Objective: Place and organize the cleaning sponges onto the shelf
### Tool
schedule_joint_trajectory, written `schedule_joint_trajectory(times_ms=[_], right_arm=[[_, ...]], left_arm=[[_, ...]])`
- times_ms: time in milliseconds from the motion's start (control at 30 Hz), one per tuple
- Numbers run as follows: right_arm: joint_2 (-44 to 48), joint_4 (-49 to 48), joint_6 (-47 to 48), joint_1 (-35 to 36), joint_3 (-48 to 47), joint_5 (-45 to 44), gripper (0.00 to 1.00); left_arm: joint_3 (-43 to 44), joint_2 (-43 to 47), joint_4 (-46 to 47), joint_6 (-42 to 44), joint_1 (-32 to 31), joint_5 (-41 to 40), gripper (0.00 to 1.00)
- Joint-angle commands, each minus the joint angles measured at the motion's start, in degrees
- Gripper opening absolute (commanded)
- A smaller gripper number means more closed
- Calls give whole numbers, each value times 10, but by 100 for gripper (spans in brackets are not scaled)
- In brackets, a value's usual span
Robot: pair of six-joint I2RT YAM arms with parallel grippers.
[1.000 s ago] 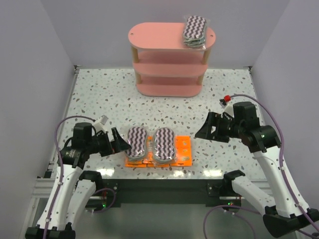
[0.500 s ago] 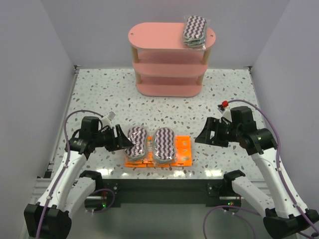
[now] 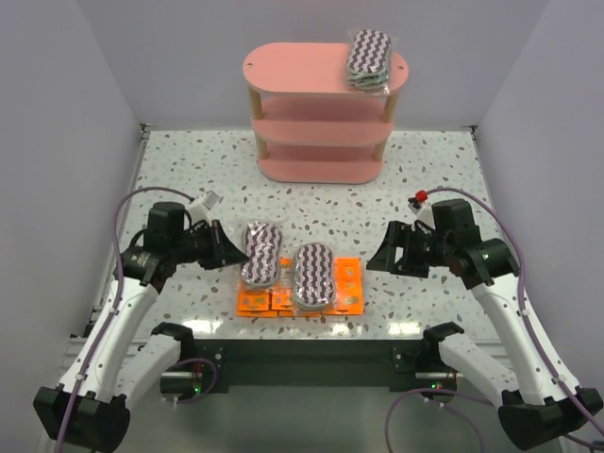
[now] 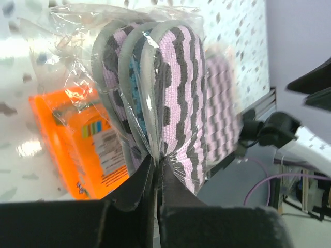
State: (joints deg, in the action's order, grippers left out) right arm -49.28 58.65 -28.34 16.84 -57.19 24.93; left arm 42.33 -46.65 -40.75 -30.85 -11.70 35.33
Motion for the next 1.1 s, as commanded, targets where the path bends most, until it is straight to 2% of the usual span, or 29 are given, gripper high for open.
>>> schedule_joint_trajectory(times_ms=[0, 67, 167, 467, 667, 700, 867, 967, 1067], right_arm=[[-4, -19, 4, 2, -11, 14, 75], [-6, -21, 4, 1, -14, 13, 75], [-11, -25, 1, 1, -18, 13, 75], [-13, -42, 0, 1, -8, 12, 75], [-13, -57, -3, 1, -7, 12, 75], [-14, -58, -3, 2, -9, 11, 75], [-17, -65, -1, 1, -12, 10, 75], [-15, -73, -4, 1, -10, 9, 75], [-18, -78, -3, 2, -8, 10, 75]], left_arm=[[136, -19, -7, 0, -2, -36, 0], [184, -52, -12, -2, -2, -52, 0], [312, -118, 8, -5, -1, -57, 0], [621, -385, 127, -61, -1, 17, 0], [792, -529, 215, -141, 19, 48, 0], [831, -547, 232, -175, 26, 55, 0], [899, -656, 372, -308, 74, 91, 0], [950, -714, 391, -347, 77, 102, 0], [959, -748, 399, -366, 77, 110, 0]])
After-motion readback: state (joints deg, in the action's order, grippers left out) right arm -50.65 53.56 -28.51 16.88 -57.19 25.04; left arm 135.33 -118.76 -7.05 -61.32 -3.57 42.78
